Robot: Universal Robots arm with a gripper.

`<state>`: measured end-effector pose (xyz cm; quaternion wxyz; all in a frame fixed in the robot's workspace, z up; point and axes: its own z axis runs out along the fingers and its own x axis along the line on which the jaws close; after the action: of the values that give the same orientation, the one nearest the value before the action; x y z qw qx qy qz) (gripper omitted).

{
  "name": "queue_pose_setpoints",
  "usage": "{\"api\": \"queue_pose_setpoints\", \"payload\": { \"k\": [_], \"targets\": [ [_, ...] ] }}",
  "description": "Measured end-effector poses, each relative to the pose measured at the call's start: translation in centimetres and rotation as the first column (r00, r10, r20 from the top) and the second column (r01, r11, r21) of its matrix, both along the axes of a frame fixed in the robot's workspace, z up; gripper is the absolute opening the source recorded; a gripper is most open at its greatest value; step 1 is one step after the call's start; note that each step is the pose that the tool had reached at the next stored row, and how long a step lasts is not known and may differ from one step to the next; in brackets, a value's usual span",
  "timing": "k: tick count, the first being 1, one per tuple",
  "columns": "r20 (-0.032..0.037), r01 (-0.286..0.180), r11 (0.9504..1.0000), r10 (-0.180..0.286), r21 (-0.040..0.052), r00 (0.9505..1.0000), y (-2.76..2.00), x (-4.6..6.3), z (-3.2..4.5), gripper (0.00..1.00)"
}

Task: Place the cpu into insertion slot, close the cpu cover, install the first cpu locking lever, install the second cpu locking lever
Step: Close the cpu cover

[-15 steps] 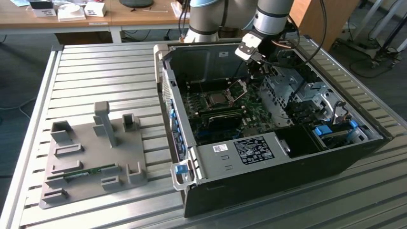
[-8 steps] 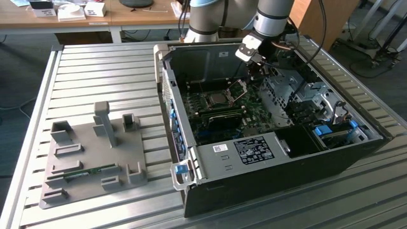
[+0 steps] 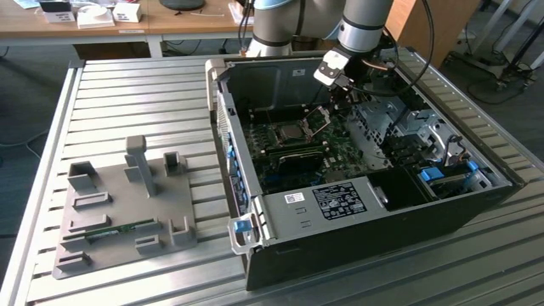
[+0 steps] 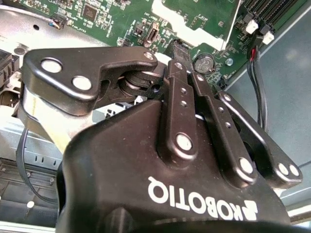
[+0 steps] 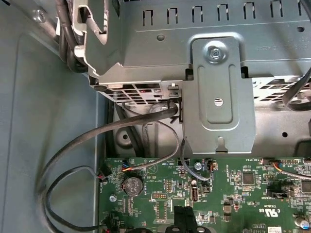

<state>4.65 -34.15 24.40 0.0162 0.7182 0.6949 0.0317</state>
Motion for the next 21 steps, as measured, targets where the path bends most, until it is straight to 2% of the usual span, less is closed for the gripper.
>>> {"api": "queue_pose_setpoints", "payload": {
  "k": [14,21],
  "targets": [
    [0.0003,0.0,1.0,0.0,0.0005,1.0,0.01,-0.1,-0.03,0.11],
    [0.0092,0.0,1.0,0.0,0.0002,1.0,0.0,-1.3,-0.02,0.11]
  ]
}}
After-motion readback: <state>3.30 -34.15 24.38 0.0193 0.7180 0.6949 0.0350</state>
